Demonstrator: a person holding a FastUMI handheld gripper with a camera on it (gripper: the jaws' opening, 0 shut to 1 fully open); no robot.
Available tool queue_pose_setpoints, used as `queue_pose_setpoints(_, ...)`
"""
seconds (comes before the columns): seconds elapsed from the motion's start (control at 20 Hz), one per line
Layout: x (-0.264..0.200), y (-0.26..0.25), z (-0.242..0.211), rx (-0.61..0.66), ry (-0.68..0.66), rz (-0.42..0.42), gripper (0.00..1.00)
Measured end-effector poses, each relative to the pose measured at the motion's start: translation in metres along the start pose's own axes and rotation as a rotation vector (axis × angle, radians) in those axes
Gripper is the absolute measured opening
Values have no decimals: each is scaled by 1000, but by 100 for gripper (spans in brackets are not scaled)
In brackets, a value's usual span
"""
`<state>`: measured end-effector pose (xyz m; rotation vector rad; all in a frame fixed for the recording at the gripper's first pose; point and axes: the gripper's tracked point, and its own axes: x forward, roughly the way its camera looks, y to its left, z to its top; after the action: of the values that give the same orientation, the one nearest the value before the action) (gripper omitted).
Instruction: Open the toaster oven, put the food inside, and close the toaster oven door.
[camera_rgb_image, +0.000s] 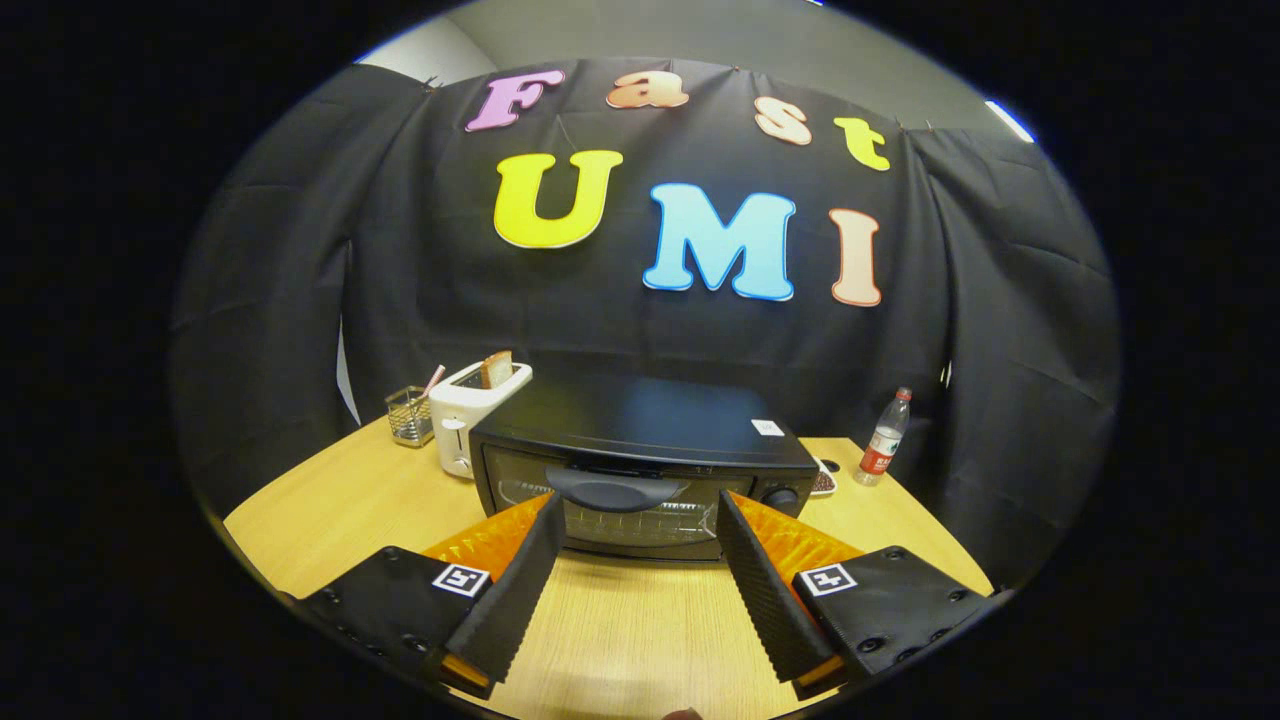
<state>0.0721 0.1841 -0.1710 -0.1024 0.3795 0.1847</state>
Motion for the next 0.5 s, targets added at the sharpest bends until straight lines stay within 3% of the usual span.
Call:
queue_pose_setpoints(0.4,-93,-60,54,54,-137,-64,97)
queue_pose_setpoints(0.45,-53,-75,77,56,-151,-72,97)
queue_pose_setpoints(0.5,-65,-83,82,57,-163,-78,97)
